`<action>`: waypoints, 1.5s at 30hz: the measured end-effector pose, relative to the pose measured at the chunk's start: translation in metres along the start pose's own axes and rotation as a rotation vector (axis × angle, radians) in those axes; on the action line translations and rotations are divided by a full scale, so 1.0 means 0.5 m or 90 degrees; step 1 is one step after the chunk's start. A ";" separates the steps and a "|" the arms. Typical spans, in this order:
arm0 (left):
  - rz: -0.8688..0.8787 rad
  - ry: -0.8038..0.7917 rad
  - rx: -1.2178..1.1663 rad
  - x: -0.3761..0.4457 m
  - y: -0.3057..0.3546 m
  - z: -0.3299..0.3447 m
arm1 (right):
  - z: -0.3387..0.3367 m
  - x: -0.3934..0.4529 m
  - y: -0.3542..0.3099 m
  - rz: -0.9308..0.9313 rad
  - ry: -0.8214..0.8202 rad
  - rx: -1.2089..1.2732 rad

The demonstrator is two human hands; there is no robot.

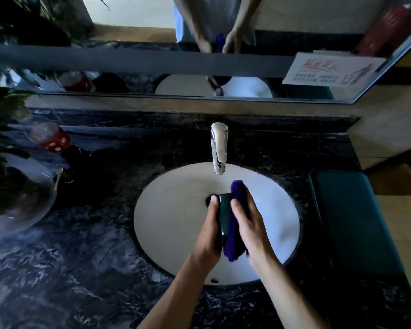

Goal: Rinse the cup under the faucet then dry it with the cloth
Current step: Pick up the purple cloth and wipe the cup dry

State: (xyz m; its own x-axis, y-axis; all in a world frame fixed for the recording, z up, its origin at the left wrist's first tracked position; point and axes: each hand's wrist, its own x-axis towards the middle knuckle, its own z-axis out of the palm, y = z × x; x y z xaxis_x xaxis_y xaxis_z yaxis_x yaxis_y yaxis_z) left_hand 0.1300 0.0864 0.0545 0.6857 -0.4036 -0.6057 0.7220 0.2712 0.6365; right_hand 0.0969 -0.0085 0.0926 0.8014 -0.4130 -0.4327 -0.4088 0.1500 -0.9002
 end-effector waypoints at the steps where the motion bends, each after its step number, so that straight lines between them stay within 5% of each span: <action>1: 0.030 0.045 0.047 0.004 -0.004 -0.002 | 0.000 -0.003 0.002 -0.038 -0.014 -0.067; 3: 0.071 0.131 0.147 0.009 -0.010 0.002 | 0.001 -0.005 0.003 -0.068 0.013 -0.130; 8: 0.005 0.088 0.197 -0.006 0.018 0.018 | 0.013 0.001 0.011 -0.081 0.170 -0.151; 10: 0.074 0.068 0.223 -0.005 0.030 0.017 | 0.005 0.013 0.015 -0.063 0.189 -0.091; 15: 0.167 0.101 0.182 -0.010 0.037 0.024 | -0.003 0.019 0.013 0.051 0.113 0.158; 21: 0.008 0.013 0.139 -0.005 0.038 0.025 | 0.017 -0.006 -0.003 -0.153 0.017 -0.053; 29: 0.054 -0.053 0.186 -0.020 0.047 0.047 | -0.012 0.022 -0.039 0.112 0.080 0.127; 35: 0.023 -0.027 0.216 0.001 0.063 0.036 | -0.015 0.016 -0.056 0.036 -0.029 0.147; 42: -0.082 0.124 -0.117 0.033 0.038 -0.010 | -0.030 0.000 -0.091 0.194 -0.159 0.493; 45: -0.130 0.042 -0.135 0.013 0.017 -0.011 | -0.027 -0.005 -0.099 0.173 -0.179 0.544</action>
State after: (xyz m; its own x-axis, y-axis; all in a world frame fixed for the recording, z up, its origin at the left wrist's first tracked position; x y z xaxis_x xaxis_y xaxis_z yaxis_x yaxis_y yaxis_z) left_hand 0.1412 0.0908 0.0532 0.5233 -0.4124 -0.7457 0.8443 0.3695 0.3881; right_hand 0.1092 -0.0268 0.1387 0.8470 -0.0522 -0.5289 -0.2272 0.8640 -0.4492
